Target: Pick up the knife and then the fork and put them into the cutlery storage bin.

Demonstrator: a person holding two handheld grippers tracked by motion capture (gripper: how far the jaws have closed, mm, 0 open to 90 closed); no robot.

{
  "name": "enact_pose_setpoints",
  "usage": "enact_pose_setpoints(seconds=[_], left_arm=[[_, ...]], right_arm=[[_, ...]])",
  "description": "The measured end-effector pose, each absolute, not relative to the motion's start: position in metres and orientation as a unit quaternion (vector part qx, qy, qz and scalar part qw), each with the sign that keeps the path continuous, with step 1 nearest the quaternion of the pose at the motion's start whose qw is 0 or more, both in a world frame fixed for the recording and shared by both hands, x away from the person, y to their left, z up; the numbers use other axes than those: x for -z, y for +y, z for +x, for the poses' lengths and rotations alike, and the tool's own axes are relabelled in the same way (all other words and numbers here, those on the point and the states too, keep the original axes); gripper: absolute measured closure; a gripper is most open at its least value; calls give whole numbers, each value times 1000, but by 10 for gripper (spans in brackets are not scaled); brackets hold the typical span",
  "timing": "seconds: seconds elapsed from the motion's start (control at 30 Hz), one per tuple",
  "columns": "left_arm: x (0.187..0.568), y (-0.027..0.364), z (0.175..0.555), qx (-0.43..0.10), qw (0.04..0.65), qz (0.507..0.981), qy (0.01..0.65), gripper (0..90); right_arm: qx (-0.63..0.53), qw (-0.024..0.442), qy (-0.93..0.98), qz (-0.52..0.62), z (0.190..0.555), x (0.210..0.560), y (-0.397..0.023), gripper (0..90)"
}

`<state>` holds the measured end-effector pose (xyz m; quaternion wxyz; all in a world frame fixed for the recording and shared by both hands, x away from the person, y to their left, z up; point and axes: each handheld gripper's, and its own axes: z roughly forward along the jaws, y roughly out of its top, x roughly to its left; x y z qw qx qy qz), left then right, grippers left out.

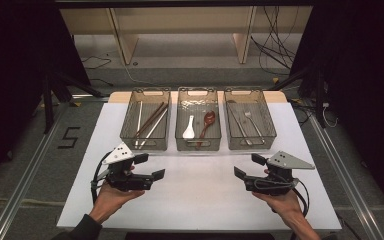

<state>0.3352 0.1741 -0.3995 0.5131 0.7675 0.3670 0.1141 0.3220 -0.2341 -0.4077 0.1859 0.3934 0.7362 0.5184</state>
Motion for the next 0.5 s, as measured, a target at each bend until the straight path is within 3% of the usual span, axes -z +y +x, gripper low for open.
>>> enact_pose_setpoints(seconds=[0.5], left_arm=[[399, 175, 333, -111, 517, 767, 364, 156]], right_arm=[[-515, 200, 730, 402, 314, 407, -241, 212]])
